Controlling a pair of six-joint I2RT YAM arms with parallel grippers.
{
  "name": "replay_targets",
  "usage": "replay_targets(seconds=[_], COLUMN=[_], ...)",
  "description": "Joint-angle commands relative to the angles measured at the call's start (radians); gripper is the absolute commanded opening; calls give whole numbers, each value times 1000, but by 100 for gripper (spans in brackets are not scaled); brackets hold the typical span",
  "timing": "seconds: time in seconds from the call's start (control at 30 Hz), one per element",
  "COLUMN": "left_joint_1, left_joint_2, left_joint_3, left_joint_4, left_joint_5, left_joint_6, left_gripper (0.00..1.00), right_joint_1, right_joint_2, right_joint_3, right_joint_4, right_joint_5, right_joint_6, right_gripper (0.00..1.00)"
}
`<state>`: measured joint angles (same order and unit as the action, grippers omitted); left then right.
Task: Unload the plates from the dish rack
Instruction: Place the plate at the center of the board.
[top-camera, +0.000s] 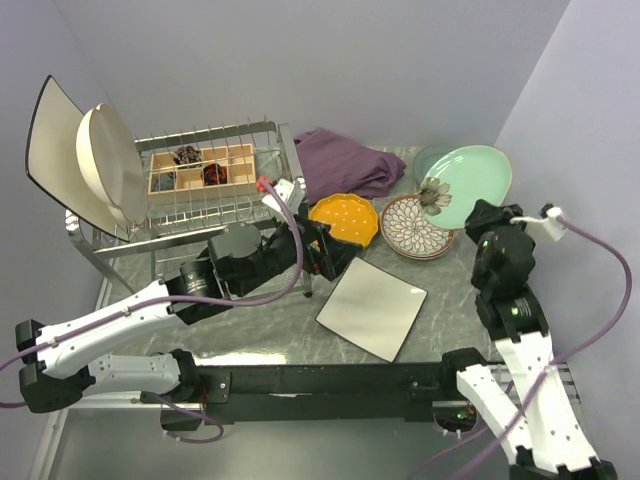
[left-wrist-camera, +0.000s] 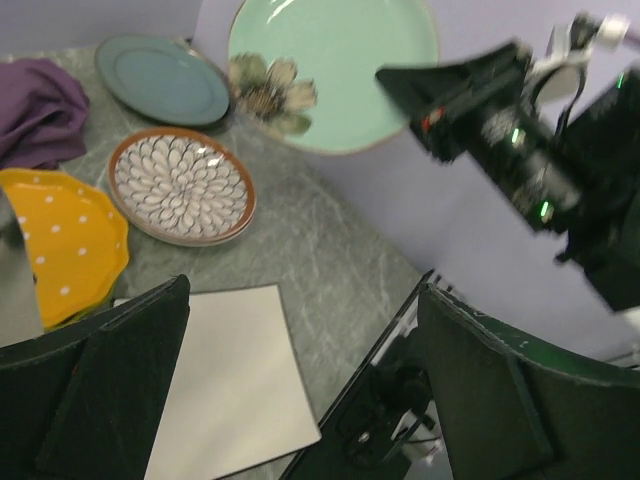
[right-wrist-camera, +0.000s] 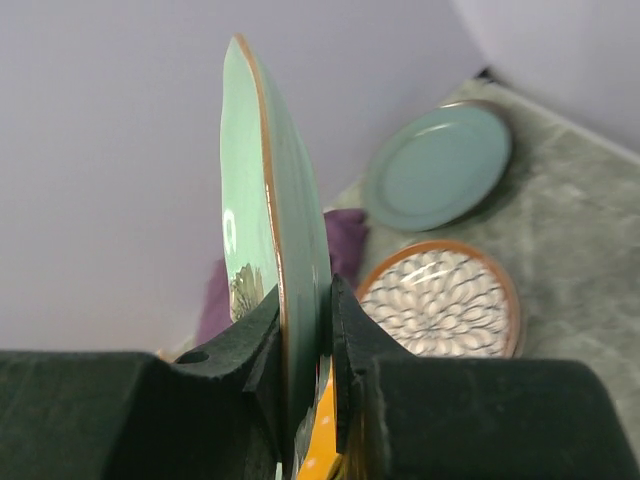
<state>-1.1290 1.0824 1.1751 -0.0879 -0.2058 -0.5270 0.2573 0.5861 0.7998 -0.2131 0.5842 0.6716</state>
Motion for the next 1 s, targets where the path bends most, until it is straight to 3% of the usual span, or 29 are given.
replay_targets(seconds=[0.0,0.2,0.33,0.4,0.87,0.97], left_joint_1=[-11,-58,-78,-83,-109,-109], left_joint_2=[-44,-107,-150,-173,-256,-253], left_joint_3=[-80,-196,-264,-275,-321,-319], left_joint_4=[51,137,178,178,201,203], left_joint_5=[13,-4,48,46,0,-9], left_joint_6=[39,44,38,38,41,44], left_gripper=[100,99,100,99,99,99], right_joint_1=[-223,-406,-655,-702,-765,-773], right_joint_2=[75,90,72,61,216,260], right_joint_3=[122,73,-20,-63,-355,-419], right_joint_4=[87,43,35,75,431,524], right_joint_5=[-115,-15,-151,-178,-110,-155], right_joint_6=[49,89,177,190,174,216], right_gripper=[0,0,0,0,0,0])
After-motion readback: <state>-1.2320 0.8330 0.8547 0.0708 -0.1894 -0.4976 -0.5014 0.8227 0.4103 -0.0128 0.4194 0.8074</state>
